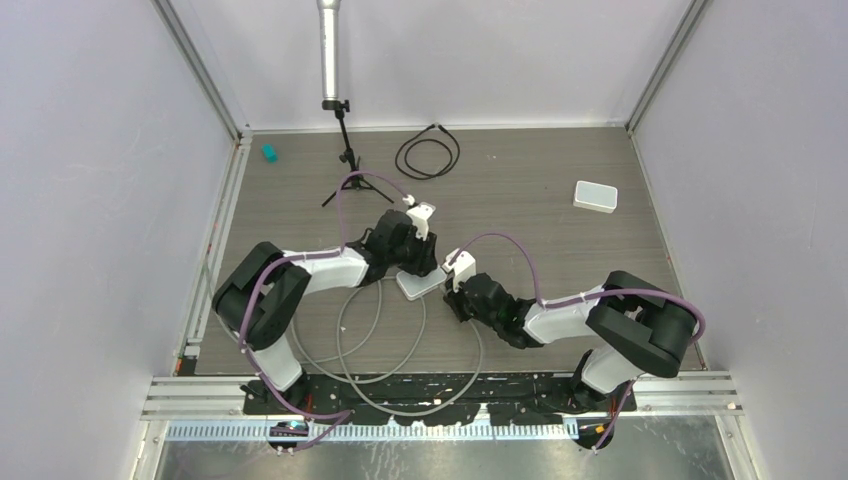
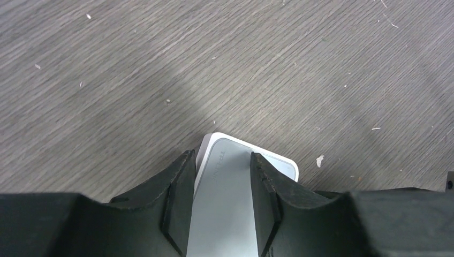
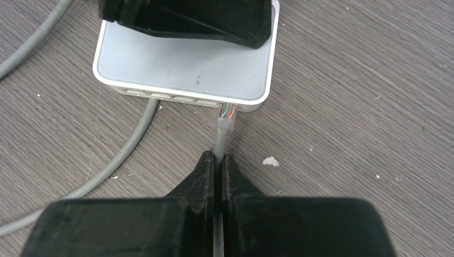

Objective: Insert the plug into the switch port
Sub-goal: Insert the connector into the switch port.

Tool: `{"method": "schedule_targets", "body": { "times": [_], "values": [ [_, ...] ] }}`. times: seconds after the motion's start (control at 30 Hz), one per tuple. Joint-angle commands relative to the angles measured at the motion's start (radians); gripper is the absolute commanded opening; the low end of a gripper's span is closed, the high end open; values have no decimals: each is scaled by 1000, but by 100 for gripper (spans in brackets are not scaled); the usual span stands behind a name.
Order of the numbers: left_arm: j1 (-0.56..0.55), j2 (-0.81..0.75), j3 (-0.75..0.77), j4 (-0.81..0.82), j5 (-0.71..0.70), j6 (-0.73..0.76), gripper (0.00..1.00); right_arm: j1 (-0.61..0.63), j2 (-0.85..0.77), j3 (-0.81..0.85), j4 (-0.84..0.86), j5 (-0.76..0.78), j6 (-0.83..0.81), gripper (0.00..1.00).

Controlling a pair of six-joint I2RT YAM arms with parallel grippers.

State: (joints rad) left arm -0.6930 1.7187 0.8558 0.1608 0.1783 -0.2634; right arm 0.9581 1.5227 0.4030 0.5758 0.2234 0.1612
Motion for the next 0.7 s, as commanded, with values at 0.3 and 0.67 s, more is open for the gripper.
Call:
{"method": "schedule_targets", "body": {
  "times": [0.3,0.67],
  "values": [
    [-186,-1,-194,-80,233,-181,40,-33,24,46,90,38,-71,0],
    [-287,-10,-236,-25,229,-288,40,-34,4,69,100,49,-149,1]
  ]
}}
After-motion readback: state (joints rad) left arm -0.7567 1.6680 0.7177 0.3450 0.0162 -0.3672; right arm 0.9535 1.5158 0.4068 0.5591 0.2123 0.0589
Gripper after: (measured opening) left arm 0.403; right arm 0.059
